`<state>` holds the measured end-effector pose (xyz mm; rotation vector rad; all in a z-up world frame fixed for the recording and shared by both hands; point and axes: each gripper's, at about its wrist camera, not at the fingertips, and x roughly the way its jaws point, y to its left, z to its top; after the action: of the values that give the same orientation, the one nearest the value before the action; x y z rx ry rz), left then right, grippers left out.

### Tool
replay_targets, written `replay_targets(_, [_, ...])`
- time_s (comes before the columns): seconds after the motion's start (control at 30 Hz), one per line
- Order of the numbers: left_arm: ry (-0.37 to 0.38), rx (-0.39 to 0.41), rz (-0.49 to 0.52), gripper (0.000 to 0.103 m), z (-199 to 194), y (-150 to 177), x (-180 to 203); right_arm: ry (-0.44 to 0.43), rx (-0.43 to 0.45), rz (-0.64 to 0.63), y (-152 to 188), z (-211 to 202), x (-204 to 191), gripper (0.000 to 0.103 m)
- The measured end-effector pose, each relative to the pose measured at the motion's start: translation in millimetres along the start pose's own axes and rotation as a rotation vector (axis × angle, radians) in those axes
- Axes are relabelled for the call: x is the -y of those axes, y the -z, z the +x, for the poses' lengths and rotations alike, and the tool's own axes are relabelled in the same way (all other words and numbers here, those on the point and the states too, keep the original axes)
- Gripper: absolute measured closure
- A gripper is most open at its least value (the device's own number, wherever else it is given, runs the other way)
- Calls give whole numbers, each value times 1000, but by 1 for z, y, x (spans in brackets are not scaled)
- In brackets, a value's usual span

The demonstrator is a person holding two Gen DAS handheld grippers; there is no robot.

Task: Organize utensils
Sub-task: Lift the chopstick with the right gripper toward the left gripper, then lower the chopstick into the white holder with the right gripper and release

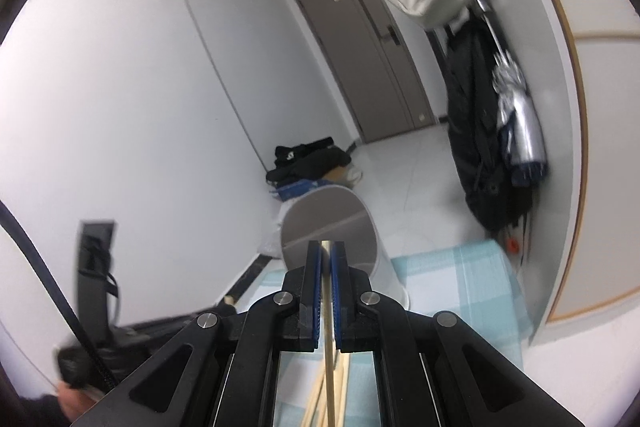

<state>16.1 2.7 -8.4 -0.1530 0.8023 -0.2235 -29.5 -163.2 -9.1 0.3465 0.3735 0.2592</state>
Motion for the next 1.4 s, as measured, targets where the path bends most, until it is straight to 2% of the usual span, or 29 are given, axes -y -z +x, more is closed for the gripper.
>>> replay_targets(0.17, [6,-8,13,102,1,-5,-4,21,22,-94,3,1,-20,99])
replay_targets(0.37, [30,-17,24,102,-12,-10,-2,33,24,-84,1,5,-19,99])
replay_targets(0.5, [87,-22,22,102,-21,-26,1,22,30,-45,-7,6,-15,99])
replay_targets(0.67, [171,-19,0,102,-30,-66,5,1,76,-48,-45,13,-15,99])
replay_targets(0.83, [230,29,-8,102,-38,-119,11,-31,137,-63,-92,28,-18,99])
replay_targets(1.0, [233,112,-4,102,-35,-162,10,-49,195,-94,-129,56,-24,99])
replay_targets(1.07, [260,140,-9,102,-30,-172,6,-67,220,-117,-140,71,-26,99])
replay_targets(1.27, [239,193,-31,102,-7,-189,-9,-95,269,-214,-150,108,-34,99])
replay_targets(1.37, [239,228,-11,102,2,-187,-9,-105,275,-197,-150,122,-29,99])
replay_targets(1.4, [260,239,-6,102,5,-186,-10,-106,275,-193,-149,125,-27,99])
